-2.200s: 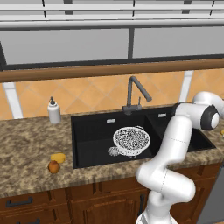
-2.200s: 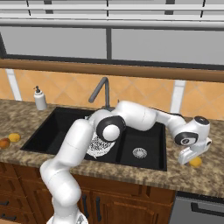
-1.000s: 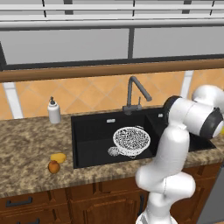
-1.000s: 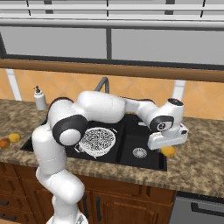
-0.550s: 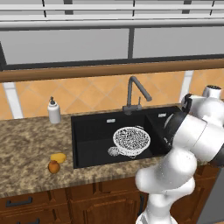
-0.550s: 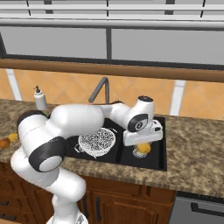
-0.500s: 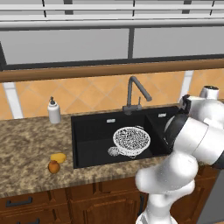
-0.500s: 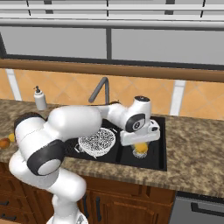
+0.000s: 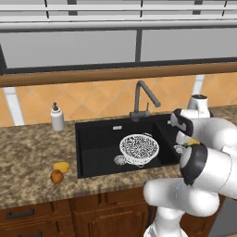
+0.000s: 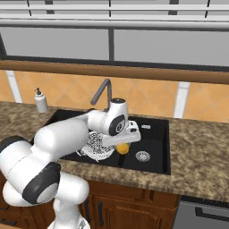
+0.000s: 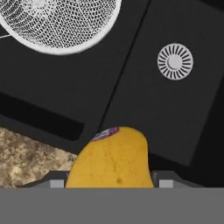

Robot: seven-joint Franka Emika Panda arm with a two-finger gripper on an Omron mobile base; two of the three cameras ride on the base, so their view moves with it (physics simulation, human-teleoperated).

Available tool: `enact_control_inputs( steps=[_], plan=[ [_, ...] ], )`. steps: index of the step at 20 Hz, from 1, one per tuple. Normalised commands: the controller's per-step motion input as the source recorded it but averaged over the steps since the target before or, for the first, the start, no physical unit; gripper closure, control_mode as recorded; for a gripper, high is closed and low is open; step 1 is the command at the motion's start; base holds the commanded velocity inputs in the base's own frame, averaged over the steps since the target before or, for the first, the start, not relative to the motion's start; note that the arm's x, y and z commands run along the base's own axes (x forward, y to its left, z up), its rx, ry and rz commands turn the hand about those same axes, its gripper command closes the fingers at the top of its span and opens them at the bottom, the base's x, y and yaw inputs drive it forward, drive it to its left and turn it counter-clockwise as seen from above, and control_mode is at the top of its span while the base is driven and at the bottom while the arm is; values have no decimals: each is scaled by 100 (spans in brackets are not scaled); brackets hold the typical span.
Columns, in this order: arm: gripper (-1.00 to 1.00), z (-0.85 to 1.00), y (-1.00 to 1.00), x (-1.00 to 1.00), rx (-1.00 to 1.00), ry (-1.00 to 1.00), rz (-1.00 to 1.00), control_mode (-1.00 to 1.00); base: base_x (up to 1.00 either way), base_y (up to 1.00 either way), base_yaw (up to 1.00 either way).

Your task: Put the colander in the sink, put the peach, mango, mango in the colander, and turn on the sink faucet and pour water over the colander.

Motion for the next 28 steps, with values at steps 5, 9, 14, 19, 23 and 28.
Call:
enact_control_inputs(
  steps=[5,9,14,19,23,28],
  plan=[
    [100,0,63,0,0,0,-1,-100,0,0,0],
    [100,0,72,0,0,0,-2,-100,0,0,0],
    [100,0,71,0,0,0,-2,-100,0,0,0],
    [100,-1,72,9,0,0,-2,-100,0,0,0],
    [100,-13,75,23,0,0,-7,-100,0,0,0],
    [100,-15,54,35,0,0,-11,-100,0,0,0]
  ],
)
